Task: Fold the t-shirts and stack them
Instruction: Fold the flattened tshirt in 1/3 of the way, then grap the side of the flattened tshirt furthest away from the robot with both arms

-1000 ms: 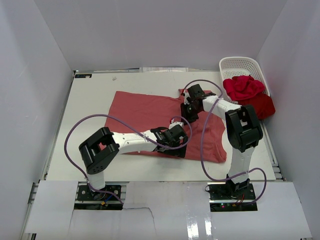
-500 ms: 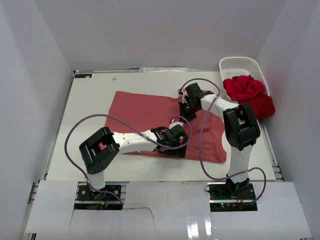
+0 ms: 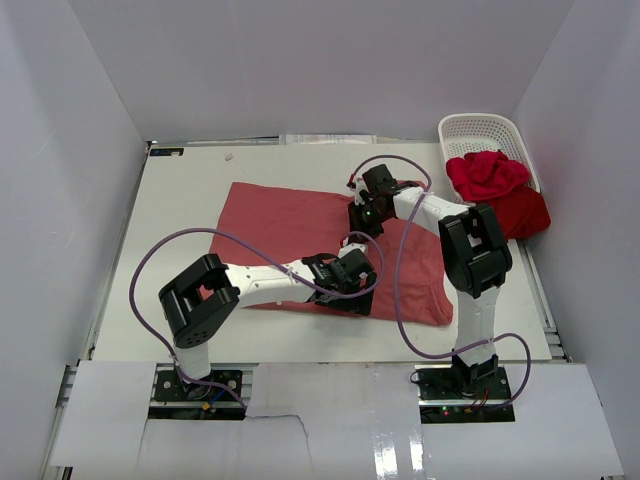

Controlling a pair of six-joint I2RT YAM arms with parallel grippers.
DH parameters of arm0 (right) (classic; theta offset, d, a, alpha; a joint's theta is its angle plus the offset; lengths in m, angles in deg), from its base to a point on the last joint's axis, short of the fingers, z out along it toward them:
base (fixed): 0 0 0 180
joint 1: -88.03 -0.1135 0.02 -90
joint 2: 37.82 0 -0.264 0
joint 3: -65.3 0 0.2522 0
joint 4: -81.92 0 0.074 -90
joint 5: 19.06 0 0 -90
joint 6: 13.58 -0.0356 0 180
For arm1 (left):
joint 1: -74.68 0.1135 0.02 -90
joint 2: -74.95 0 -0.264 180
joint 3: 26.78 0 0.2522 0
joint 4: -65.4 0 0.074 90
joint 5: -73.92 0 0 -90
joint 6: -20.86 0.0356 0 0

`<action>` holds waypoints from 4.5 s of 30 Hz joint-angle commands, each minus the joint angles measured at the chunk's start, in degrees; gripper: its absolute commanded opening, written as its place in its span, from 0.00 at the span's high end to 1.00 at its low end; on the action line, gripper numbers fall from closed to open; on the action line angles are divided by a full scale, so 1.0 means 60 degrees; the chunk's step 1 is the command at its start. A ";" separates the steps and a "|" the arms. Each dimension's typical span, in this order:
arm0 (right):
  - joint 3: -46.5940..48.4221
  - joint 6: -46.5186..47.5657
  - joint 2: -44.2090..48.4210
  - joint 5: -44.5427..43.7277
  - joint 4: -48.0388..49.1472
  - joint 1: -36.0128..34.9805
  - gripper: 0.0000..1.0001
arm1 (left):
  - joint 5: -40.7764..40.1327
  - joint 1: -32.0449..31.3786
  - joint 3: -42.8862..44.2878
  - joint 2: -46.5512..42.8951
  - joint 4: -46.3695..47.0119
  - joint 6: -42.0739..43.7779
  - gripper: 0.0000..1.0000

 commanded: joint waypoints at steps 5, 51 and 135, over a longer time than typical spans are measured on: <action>0.0104 0.0333 0.0366 -0.0241 0.0628 -0.0022 0.40 | 0.0384 -0.0075 -0.0673 0.0785 -0.1399 -0.0154 0.02; 0.4688 -0.0164 -0.2399 -0.2853 -0.0440 0.3713 0.27 | -0.0011 0.8304 0.6799 0.2192 -0.3596 0.2453 0.02; -0.1128 0.0540 0.1512 0.0724 0.0571 0.1765 0.32 | 0.0838 0.8304 0.5582 0.1664 -0.2863 0.2776 0.02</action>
